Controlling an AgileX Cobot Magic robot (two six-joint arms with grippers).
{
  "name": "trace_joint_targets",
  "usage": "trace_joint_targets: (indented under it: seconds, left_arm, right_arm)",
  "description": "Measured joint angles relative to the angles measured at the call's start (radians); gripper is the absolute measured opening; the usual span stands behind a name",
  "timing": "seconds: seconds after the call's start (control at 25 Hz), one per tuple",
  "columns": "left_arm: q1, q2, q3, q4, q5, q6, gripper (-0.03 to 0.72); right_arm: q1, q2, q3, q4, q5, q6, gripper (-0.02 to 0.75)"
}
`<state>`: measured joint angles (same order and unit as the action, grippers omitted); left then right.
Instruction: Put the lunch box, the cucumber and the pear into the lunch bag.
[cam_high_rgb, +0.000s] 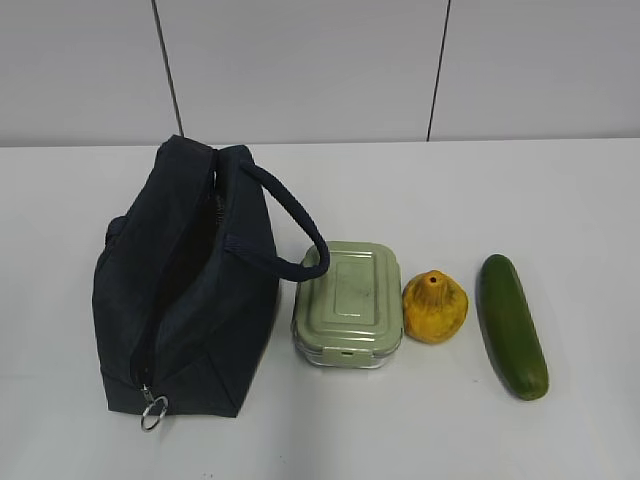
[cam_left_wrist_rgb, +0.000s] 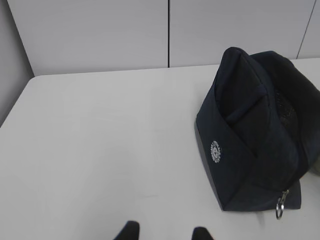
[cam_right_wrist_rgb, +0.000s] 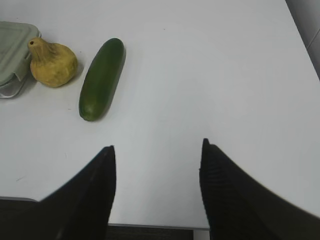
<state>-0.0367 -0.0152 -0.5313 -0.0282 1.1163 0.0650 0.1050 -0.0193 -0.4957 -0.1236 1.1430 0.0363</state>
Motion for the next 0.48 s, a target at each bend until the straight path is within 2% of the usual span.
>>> trace_joint_targets:
  seconds: [0.48]
  left_arm:
    - [0.0, 0.0, 0.0, 0.0, 0.0, 0.0, 0.199]
  right_arm:
    - [0.0, 0.0, 0.0, 0.0, 0.0, 0.0, 0.425]
